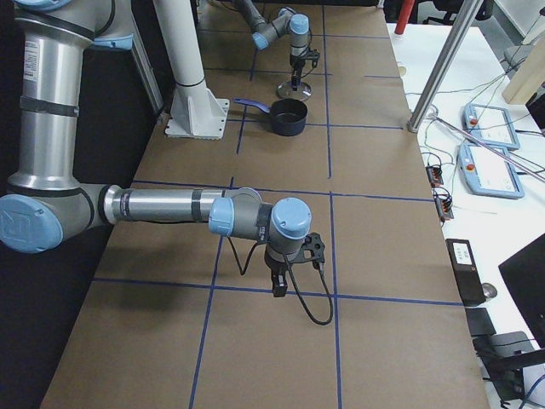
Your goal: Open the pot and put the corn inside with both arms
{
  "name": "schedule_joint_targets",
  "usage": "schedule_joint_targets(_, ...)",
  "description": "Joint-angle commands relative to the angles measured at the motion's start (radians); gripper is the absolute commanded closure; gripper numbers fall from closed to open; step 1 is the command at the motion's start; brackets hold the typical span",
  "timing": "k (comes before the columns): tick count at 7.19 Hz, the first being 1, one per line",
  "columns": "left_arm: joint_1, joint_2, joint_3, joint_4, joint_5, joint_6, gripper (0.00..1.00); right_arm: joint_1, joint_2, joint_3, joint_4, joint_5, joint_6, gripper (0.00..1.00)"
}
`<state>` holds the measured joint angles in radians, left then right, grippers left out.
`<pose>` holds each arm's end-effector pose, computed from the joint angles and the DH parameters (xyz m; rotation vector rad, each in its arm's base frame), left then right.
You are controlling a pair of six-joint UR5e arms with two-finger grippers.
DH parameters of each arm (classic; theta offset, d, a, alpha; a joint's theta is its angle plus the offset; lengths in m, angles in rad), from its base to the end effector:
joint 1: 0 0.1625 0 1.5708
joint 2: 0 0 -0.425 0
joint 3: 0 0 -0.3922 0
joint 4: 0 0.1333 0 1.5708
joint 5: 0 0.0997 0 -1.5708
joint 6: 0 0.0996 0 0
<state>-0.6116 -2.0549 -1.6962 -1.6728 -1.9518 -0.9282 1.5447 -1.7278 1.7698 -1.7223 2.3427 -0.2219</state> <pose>0.4812 -0.4551 0.3191 0.1171 0.7833 0.1649 0.0529 -0.4182 0.6476 -0.0282 -0.7788 -0.1931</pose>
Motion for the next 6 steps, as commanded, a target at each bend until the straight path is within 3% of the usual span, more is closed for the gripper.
schedule_joint_targets(1, -0.019, 0.009, -0.048, 0.013, -0.004, 0.012, 0.00, 0.000, 0.014, 0.005, 0.001, 0.001, -0.002, 0.00)
schedule_joint_targets(2, -0.069, 0.069, -0.104, 0.027, -0.045, 0.053, 0.00, 0.000, 0.014, 0.005, 0.001, 0.003, -0.002, 0.00)
schedule_joint_targets(4, -0.268, 0.238, -0.195, 0.076, -0.148, 0.406, 0.00, -0.002, 0.025, 0.005, 0.001, 0.003, -0.007, 0.00)
schedule_joint_targets(6, -0.562, 0.392, -0.166, 0.085, -0.217, 0.852, 0.00, -0.015, 0.066, 0.008, 0.001, 0.004, 0.003, 0.00)
